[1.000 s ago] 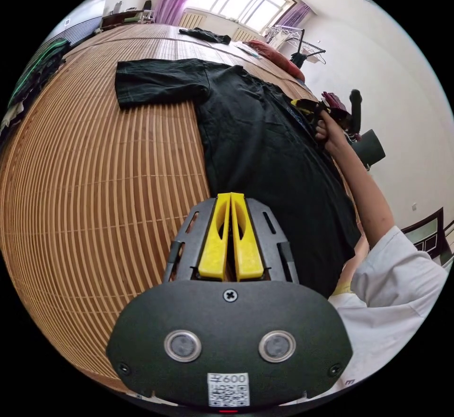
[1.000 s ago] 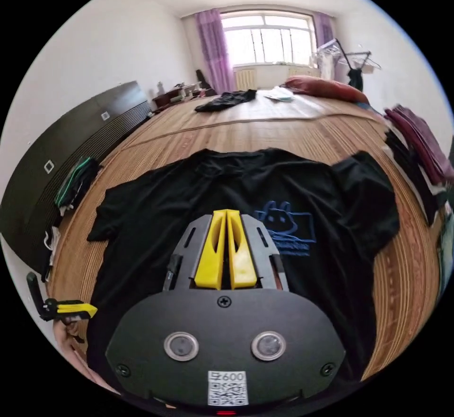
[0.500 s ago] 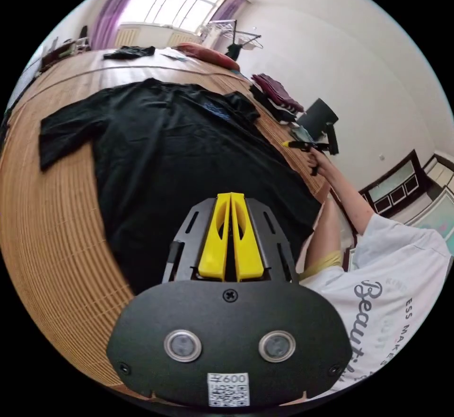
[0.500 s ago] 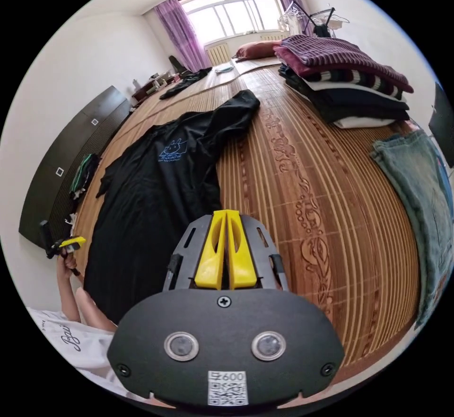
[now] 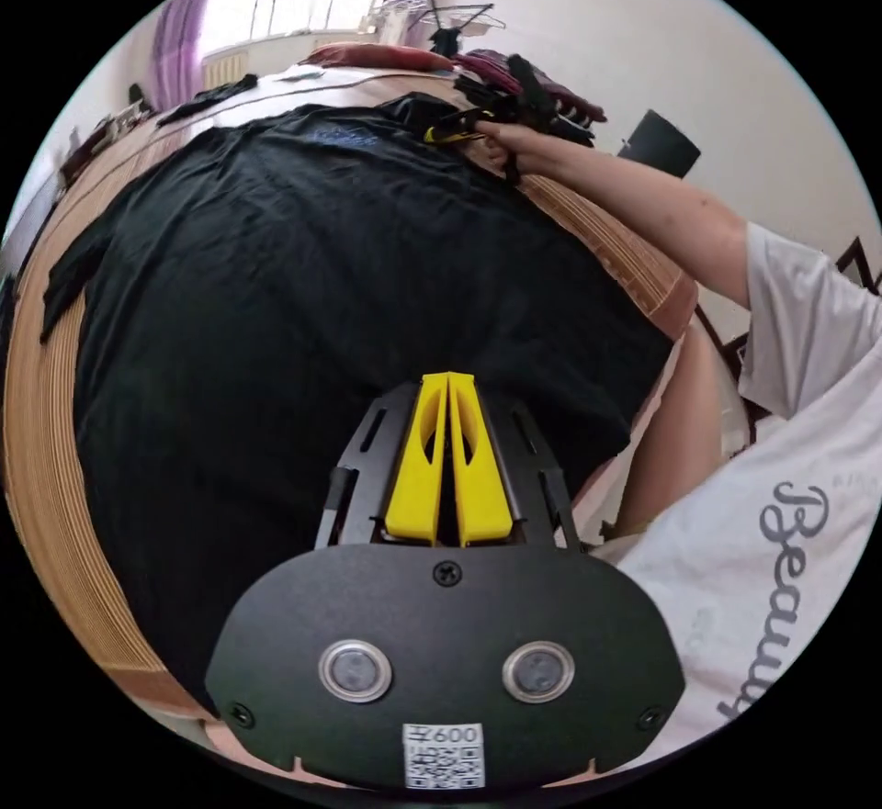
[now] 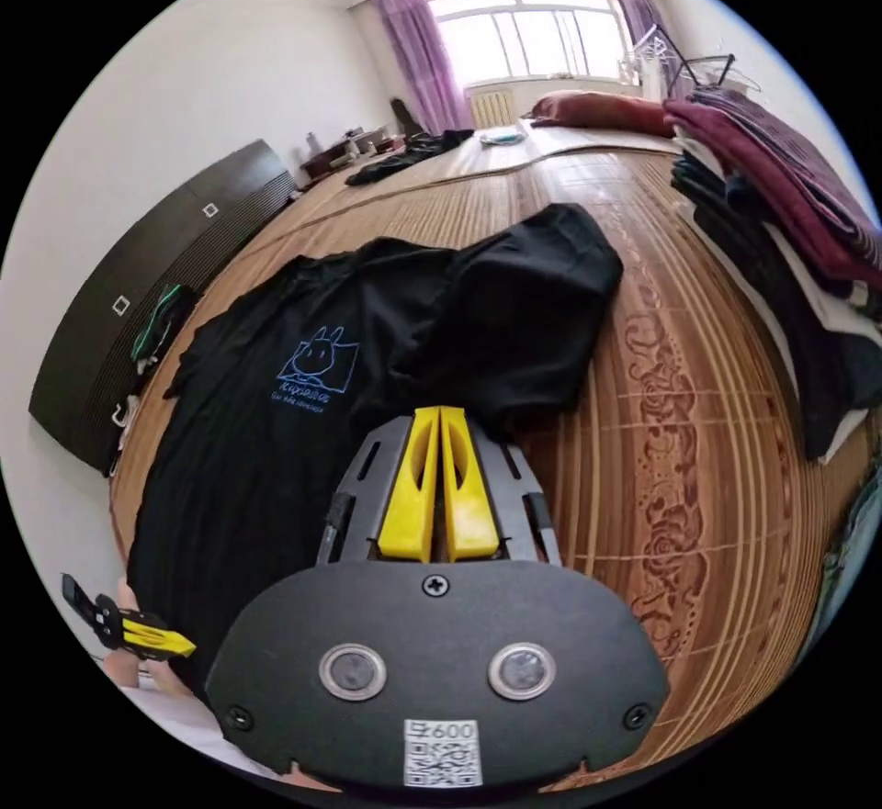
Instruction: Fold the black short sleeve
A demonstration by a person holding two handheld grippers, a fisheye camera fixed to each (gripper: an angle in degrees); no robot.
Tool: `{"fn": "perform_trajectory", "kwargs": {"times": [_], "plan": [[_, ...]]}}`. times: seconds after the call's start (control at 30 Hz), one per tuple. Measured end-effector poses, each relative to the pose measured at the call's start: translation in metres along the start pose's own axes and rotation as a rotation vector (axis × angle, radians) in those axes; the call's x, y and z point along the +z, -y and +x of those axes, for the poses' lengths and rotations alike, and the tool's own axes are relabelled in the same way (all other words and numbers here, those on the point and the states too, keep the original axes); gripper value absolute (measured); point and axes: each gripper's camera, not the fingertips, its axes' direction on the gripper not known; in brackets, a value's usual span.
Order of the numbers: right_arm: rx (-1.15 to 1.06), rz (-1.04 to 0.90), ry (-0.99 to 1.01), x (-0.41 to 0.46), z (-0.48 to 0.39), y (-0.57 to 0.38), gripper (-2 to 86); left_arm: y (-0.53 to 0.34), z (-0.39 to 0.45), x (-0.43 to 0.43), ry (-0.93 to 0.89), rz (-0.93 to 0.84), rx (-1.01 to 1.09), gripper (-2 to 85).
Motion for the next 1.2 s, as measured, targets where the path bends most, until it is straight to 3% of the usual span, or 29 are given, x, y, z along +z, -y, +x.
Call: {"fn": "perform_trajectory", "kwargs": {"times": [0.17, 0.33, 0.43, 0.53, 0.57, 0.63, 0.73, 0.87, 0.93, 1.0, 1.07, 1.2], "plan": [[0.129, 0.000, 0.176, 0.013, 0.032, 0.057, -0.9, -0.067, -0.012, -0.043, 0.100, -0.042, -0.090, 0.0], [0.051, 0.011, 0.057, 0.019, -0.029, 0.123, -0.9, -0.123, -0.027, -0.078, 0.105, -0.020, -0.230, 0.0], [0.008, 0.077, 0.100, -0.011, -0.051, 0.139, -0.9, -0.129, -0.035, -0.095, 0.112, -0.082, -0.240, 0.1], [-0.111, 0.249, 0.181, -0.108, -0.091, 0.096, -0.9, -0.127, -0.050, -0.134, 0.146, 0.030, -0.189, 0.1], [-0.133, 0.234, 0.198, -0.124, -0.101, 0.084, -0.9, -0.121, -0.064, -0.148, 0.153, 0.081, -0.175, 0.1], [-0.185, 0.013, 0.217, -0.160, -0.140, 0.030, -0.9, -0.102, -0.096, -0.161, 0.148, 0.129, -0.189, 0.1], [-0.201, -0.188, 0.265, -0.187, -0.170, -0.058, -0.9, -0.053, -0.156, -0.155, 0.005, 0.167, -0.234, 0.1], [-0.091, -0.140, 0.291, -0.220, -0.166, -0.124, -0.9, 0.026, -0.194, -0.119, -0.257, 0.263, -0.140, 0.1], [-0.010, -0.096, 0.258, -0.222, -0.150, -0.141, -0.9, 0.052, -0.221, -0.092, -0.313, 0.177, -0.225, 0.2], [0.003, -0.085, 0.215, -0.216, -0.139, -0.148, -0.8, 0.062, -0.251, -0.082, -0.270, 0.129, -0.290, 0.2], [0.076, -0.032, 0.225, -0.218, -0.122, -0.151, -0.8, 0.054, -0.299, -0.099, -0.070, 0.103, -0.357, 0.2], [0.090, -0.011, 0.185, -0.219, -0.119, -0.133, -0.8, 0.012, -0.383, -0.150, 0.031, 0.169, -0.524, 0.2]]}}
